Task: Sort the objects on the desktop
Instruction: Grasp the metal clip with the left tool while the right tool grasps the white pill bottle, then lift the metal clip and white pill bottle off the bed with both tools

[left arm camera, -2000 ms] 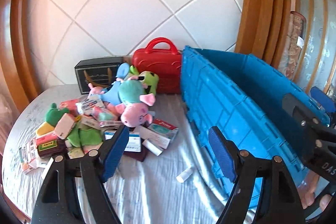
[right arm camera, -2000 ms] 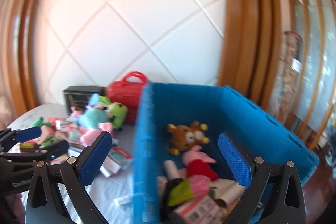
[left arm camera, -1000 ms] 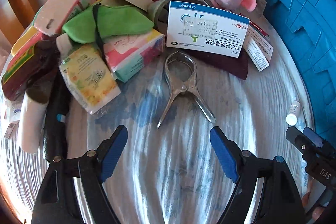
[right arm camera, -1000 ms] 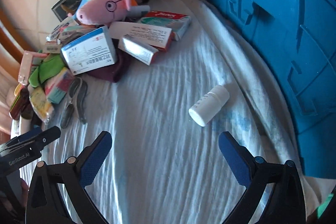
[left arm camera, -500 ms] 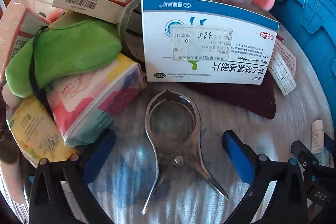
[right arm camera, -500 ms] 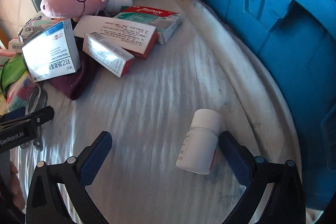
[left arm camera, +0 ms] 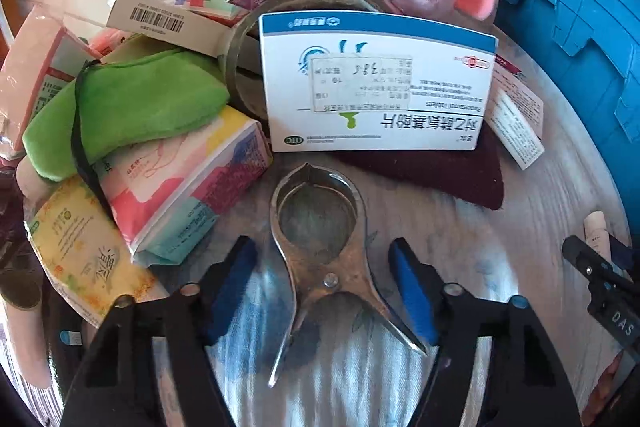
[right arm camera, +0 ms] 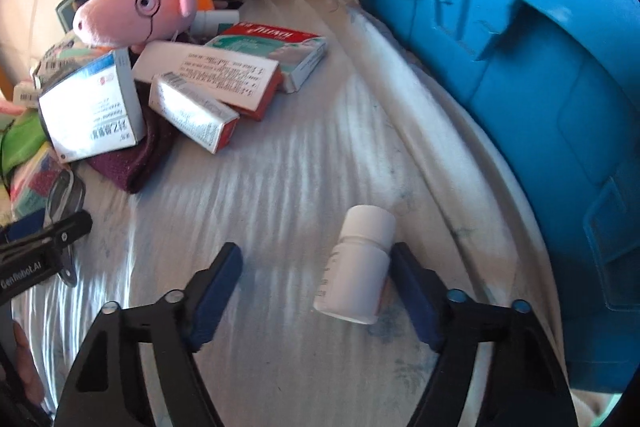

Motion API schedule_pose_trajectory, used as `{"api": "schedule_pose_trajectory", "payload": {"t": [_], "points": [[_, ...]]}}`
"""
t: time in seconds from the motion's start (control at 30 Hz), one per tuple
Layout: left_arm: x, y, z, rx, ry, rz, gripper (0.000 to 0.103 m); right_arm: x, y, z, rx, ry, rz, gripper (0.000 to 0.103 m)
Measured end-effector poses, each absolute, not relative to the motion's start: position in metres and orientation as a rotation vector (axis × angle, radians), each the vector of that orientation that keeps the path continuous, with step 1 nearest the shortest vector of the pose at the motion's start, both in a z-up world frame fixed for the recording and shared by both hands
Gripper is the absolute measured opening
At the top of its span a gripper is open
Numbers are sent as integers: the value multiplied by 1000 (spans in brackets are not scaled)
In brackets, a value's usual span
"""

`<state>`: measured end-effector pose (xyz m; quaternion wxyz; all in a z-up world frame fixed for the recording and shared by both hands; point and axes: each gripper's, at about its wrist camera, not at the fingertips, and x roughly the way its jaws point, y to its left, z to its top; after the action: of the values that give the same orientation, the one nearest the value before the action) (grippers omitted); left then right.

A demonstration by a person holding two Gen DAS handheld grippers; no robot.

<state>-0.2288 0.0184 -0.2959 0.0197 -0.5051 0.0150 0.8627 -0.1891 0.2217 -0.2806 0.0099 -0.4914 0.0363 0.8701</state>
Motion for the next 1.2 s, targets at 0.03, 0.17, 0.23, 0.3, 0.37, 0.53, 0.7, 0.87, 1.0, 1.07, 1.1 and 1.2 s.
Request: {"api": "schedule_pose_trajectory", "payload": {"t": [0.03,0.17,0.23,0.3,0.37,0.53,0.7,0.87,1.0,1.07,1.1,1.2], "points": [[-227,22,-295,-1565,65,2674,51,-189,224,-280,-1523,116,2711,60],[-224,25,-295,-1563,71,2668,40,-190,225,-278,-1508,78,2712,44],[-222,25,-296,-1565,67,2670,40,-190,222,-278,-1512,45,2726,35],[-220,24,-296,-1577,67,2678,40,-191,216,-277,-1522,8,2745,28],[-217,25,-295,-1585,64,2676,40,-192,211,-277,-1534,-27,2763,28],[-205,-19,-282,-1595,22,2675,39,-188,209,-273,-1561,22,2806,28],[-191,-31,-264,-1567,3,2710,39,-177,206,-254,-1508,34,2889,28],[-173,-42,-247,-1527,-22,2727,39,-165,191,-235,-1478,-38,2959,27],[-177,-40,-246,-1538,-102,2707,39,-166,201,-229,-1441,-20,2948,45],[-178,-47,-247,-1563,-133,2676,39,-169,217,-228,-1468,40,2915,67],[-177,-46,-248,-1576,-137,2666,40,-168,224,-229,-1499,60,2895,69],[-184,-35,-253,-1601,-122,2643,51,-169,241,-239,-1583,118,2832,69]]}}
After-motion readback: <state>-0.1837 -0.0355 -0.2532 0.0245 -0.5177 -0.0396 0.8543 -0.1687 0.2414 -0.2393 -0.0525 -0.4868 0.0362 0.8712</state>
